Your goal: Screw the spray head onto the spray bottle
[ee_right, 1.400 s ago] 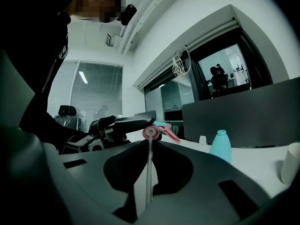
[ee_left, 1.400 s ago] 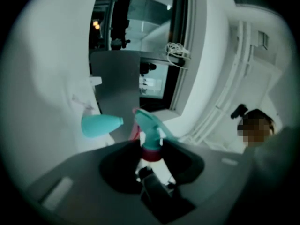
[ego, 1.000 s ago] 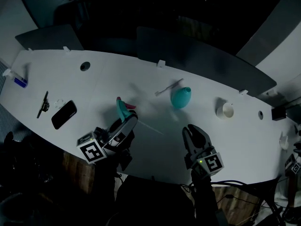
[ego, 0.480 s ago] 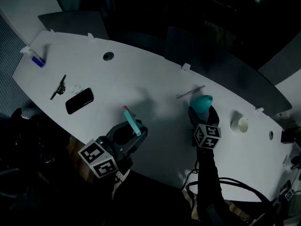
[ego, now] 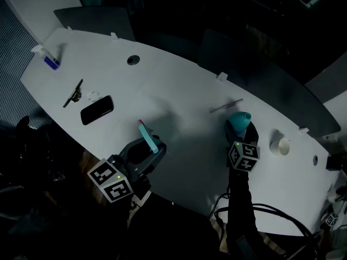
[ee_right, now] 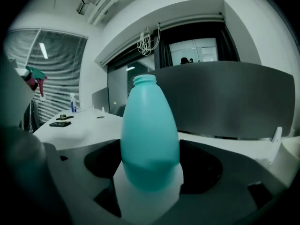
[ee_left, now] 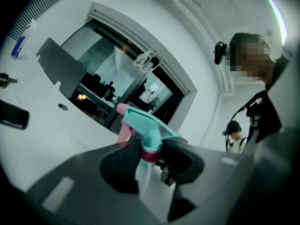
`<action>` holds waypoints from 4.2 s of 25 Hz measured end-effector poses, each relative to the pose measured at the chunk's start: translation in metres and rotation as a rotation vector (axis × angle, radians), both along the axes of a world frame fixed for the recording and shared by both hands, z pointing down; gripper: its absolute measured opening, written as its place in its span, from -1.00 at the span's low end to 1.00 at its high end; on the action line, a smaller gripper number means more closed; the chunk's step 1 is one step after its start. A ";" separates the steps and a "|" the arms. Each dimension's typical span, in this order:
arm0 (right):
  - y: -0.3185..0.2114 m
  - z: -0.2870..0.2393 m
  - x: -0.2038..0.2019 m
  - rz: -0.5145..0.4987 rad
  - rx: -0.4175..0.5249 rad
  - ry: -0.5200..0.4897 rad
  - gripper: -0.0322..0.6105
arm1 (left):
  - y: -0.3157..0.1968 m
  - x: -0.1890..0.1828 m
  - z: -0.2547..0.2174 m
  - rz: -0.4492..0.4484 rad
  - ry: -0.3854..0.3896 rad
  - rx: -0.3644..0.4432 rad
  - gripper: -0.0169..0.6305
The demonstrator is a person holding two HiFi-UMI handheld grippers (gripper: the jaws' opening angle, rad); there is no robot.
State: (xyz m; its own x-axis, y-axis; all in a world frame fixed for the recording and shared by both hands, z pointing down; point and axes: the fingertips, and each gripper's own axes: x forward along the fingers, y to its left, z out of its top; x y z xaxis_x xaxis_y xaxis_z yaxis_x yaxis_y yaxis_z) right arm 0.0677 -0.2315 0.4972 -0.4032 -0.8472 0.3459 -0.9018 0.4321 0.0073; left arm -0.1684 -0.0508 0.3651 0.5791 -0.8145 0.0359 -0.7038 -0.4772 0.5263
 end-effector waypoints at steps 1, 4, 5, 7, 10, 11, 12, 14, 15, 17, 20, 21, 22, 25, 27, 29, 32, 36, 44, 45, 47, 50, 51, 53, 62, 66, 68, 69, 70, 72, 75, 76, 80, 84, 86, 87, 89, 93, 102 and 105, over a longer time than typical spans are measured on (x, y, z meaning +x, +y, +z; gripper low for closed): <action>0.007 -0.008 -0.002 -0.020 0.013 -0.004 0.30 | -0.002 0.003 -0.001 0.012 0.002 0.005 -0.50; 0.040 -0.028 -0.013 -0.093 0.026 -0.031 0.30 | -0.011 0.019 -0.005 0.058 0.009 0.025 -0.50; 0.054 -0.031 -0.017 -0.115 0.016 -0.040 0.30 | -0.014 0.025 -0.006 0.074 0.011 0.032 -0.50; 0.084 -0.028 -0.023 -0.148 -0.020 -0.038 0.30 | -0.021 0.039 -0.007 0.109 0.017 0.042 -0.50; 0.122 -0.006 -0.028 -0.169 -0.089 -0.013 0.30 | -0.029 0.061 -0.008 0.169 0.018 0.058 -0.50; 0.131 0.003 -0.028 -0.167 -0.112 -0.005 0.30 | -0.031 0.067 -0.008 0.193 0.010 0.068 -0.50; 0.139 0.011 -0.029 -0.164 -0.128 0.000 0.30 | -0.032 0.074 -0.010 0.212 0.004 0.074 -0.50; 0.149 0.022 -0.031 -0.166 -0.134 0.001 0.30 | -0.034 0.088 -0.019 0.229 0.026 0.070 -0.50; 0.152 0.023 -0.032 -0.165 -0.125 -0.002 0.30 | -0.034 0.092 -0.023 0.235 0.047 0.069 -0.50; 0.154 0.023 -0.032 -0.159 -0.094 -0.009 0.30 | -0.036 0.099 -0.030 0.254 0.106 0.071 -0.50; 0.156 0.026 -0.031 -0.168 -0.064 -0.005 0.30 | -0.038 0.109 -0.048 0.282 0.170 0.095 -0.50; 0.156 0.025 -0.031 -0.169 -0.064 -0.007 0.30 | -0.038 0.113 -0.056 0.292 0.169 0.115 -0.50; 0.156 0.023 -0.032 -0.168 -0.065 -0.009 0.30 | -0.037 0.119 -0.065 0.305 0.158 0.140 -0.50; 0.157 0.020 -0.032 -0.162 -0.064 -0.015 0.30 | -0.033 0.138 -0.086 0.354 0.115 0.212 -0.50; 0.156 0.021 -0.032 -0.167 -0.050 -0.018 0.30 | -0.031 0.149 -0.091 0.381 0.099 0.231 -0.50; 0.156 0.021 -0.031 -0.166 -0.050 -0.018 0.30 | -0.032 0.162 -0.082 0.400 0.030 0.232 -0.50; 0.156 0.019 -0.032 -0.166 -0.063 -0.015 0.30 | -0.028 0.187 -0.054 0.427 -0.185 0.250 -0.50; 0.155 0.021 -0.031 -0.165 -0.063 -0.023 0.31 | -0.018 0.220 -0.010 0.455 -0.438 0.280 -0.50; 0.155 0.021 -0.031 -0.165 -0.065 -0.029 0.30 | -0.024 0.233 0.043 0.405 -0.468 0.254 -0.50; 0.155 0.021 -0.031 -0.165 -0.064 -0.029 0.30 | -0.024 0.233 0.044 0.408 -0.457 0.255 -0.50; 0.156 0.021 -0.031 -0.166 -0.067 -0.025 0.30 | -0.023 0.235 0.044 0.414 -0.438 0.260 -0.50; 0.156 0.020 -0.031 -0.169 -0.067 -0.022 0.30 | -0.022 0.236 0.045 0.428 -0.439 0.262 -0.50; 0.156 0.020 -0.031 -0.169 -0.067 -0.023 0.30 | -0.021 0.236 0.046 0.435 -0.453 0.270 -0.50; 0.156 0.020 -0.031 -0.168 -0.067 -0.022 0.30 | -0.019 0.237 0.048 0.443 -0.477 0.294 -0.51; 0.155 0.021 -0.031 -0.175 -0.069 -0.023 0.31 | -0.019 0.230 0.054 0.398 -0.529 0.341 -0.45; 0.155 0.020 -0.031 -0.172 -0.068 -0.025 0.30 | -0.016 0.222 0.047 0.337 -0.635 0.368 -0.30; 0.155 0.020 -0.031 -0.172 -0.067 -0.021 0.31 | -0.016 0.221 0.039 0.296 -0.672 0.384 -0.20; 0.155 0.020 -0.031 -0.171 -0.067 -0.021 0.30 | -0.016 0.222 0.036 0.275 -0.693 0.390 -0.19; 0.155 0.020 -0.030 -0.169 -0.067 -0.022 0.30 | -0.017 0.224 0.035 0.258 -0.717 0.396 -0.18; 0.155 0.020 -0.030 -0.165 -0.068 -0.024 0.31 | -0.020 0.230 0.035 0.233 -0.757 0.403 -0.17; 0.155 0.020 -0.030 -0.164 -0.068 -0.025 0.31 | -0.027 0.234 0.033 0.213 -0.744 0.382 -0.17; 0.155 0.019 -0.030 -0.164 -0.068 -0.024 0.30 | -0.029 0.234 0.032 0.212 -0.731 0.368 -0.17; 0.154 0.019 -0.030 -0.164 -0.068 -0.024 0.31 | -0.027 0.236 0.026 0.217 -0.713 0.387 -0.44; 0.155 0.019 -0.030 -0.164 -0.069 -0.023 0.30 | -0.018 0.234 0.025 0.205 -0.693 0.413 -0.65; 0.155 0.019 -0.032 -0.171 -0.065 -0.017 0.30 | -0.016 0.230 0.026 0.195 -0.662 0.403 -0.65; 0.156 0.019 -0.033 -0.176 -0.063 -0.012 0.31 | -0.015 0.228 0.025 0.190 -0.649 0.398 -0.65; 0.157 0.019 -0.034 -0.186 -0.058 -0.002 0.30 | -0.013 0.225 0.024 0.177 -0.625 0.399 -0.65; 0.157 0.019 -0.034 -0.186 -0.061 -0.006 0.30 | -0.015 0.221 0.020 0.137 -0.490 0.376 -0.65; 0.163 0.024 -0.040 -0.329 -0.066 -0.012 0.30 | -0.007 0.220 0.019 0.284 -0.466 0.489 -0.65; 0.171 0.026 -0.043 -0.586 -0.074 -0.006 0.30 | -0.004 0.218 0.020 0.381 -0.414 0.490 -0.65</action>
